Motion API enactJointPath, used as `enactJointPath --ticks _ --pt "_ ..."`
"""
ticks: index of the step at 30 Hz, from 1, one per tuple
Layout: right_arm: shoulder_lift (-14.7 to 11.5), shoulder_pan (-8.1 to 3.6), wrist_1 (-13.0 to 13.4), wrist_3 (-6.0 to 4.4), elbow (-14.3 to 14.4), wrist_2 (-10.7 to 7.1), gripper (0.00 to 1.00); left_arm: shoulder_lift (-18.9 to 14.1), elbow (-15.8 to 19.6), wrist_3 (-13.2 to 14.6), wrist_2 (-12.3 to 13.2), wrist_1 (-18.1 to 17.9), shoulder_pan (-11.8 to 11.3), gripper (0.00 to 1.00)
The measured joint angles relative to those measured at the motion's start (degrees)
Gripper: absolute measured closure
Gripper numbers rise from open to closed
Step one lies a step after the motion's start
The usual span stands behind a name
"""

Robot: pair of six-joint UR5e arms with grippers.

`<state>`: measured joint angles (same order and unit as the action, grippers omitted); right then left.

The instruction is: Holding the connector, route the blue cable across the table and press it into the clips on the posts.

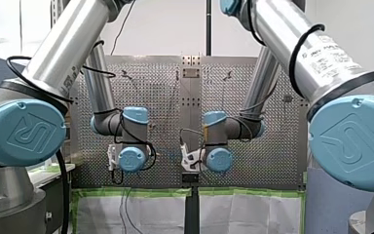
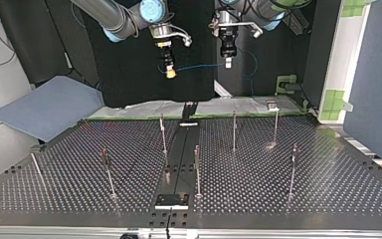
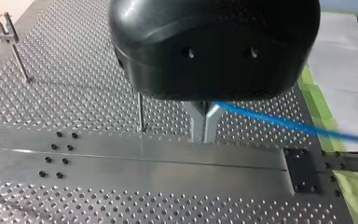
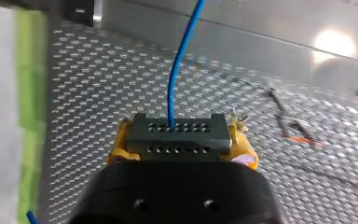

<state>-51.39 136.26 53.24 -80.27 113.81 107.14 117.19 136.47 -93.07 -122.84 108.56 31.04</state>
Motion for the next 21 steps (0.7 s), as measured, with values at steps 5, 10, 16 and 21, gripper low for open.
enactJointPath --ticks 5,10,16,21 --pt "0.62 0.01 -2.35 0.08 -0.02 0.00 1.00 0.00 0.00 0.00 0.02 -0.01 0.00 1.00" --pt "0.70 0.01 -4.77 0.09 -0.02 0.00 1.00 0.00 0.00 0.00 0.02 -0.01 0.00 1.00" --pt "0.12 1.11 -8.08 -0.55 -1.22 0.09 1.00 -1.01 1.01 -0.64 -0.99 1.02 1.01 1.00" --pt "-2.47 2.24 -10.82 -3.05 -2.86 -0.58 1.00 -3.40 3.38 -1.79 -3.38 3.40 2.06 1.00"
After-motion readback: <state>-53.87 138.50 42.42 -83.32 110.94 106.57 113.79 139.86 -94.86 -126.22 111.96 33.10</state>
